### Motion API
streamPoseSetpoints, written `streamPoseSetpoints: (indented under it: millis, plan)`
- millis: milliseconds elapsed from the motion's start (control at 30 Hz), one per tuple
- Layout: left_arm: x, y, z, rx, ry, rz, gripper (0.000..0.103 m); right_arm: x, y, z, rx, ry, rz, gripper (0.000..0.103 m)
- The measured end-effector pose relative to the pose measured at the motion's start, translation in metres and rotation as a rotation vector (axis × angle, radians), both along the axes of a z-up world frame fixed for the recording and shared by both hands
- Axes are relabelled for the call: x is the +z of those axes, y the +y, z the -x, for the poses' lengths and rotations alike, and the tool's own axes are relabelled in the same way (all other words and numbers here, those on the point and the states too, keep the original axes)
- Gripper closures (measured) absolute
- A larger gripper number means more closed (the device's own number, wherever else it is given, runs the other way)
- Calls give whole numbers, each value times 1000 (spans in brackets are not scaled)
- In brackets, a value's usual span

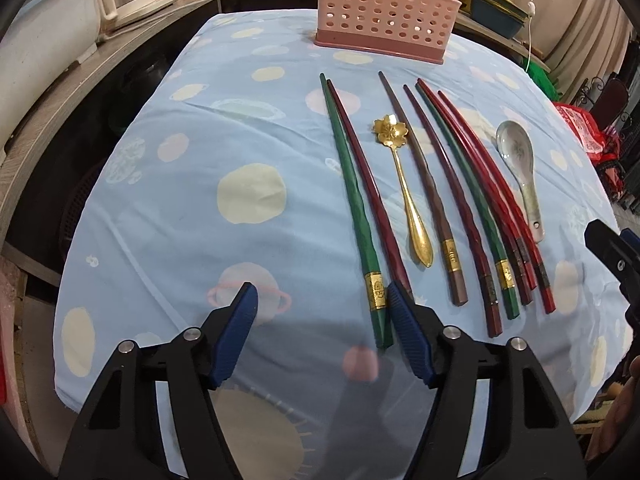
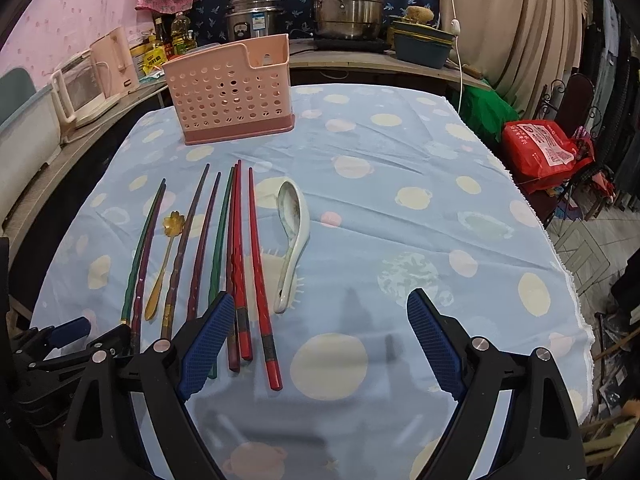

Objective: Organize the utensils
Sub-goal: 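Grasp the green chopstick with the left tool while the right tool grasps the white spoon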

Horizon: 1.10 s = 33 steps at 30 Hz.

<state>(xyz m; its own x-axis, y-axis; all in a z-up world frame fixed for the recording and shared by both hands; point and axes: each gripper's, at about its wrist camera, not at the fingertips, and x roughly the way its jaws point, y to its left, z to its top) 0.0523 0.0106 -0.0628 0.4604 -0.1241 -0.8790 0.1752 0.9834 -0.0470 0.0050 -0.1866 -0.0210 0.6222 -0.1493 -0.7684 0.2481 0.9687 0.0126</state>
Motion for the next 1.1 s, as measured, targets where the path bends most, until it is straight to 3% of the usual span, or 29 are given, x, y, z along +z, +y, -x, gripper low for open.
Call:
streamPoseSetpoints:
  millis: [100,167,333,633,900,1100]
  plan:
    - [0,3,0,1,-12,-5,54,-5,-1,-4,4,13,-12,27]
    - [1,7,-2,6,-19,4,72,-9,-2,-7,4,24,-20,35]
    - [2,15,-6,11,-14,29,92,-18,-2,-17,11,36,-38,50]
    - [1,13,-6,6,-16,24,93,-35,-8,-43,10,60,-92,68]
    - [1,12,-7,6,-19,24,93,-45,-7,-51,18,69,-111,76]
    - [1,13,-7,9,-16,34,93,-47,-9,-49,24,60,-113,93]
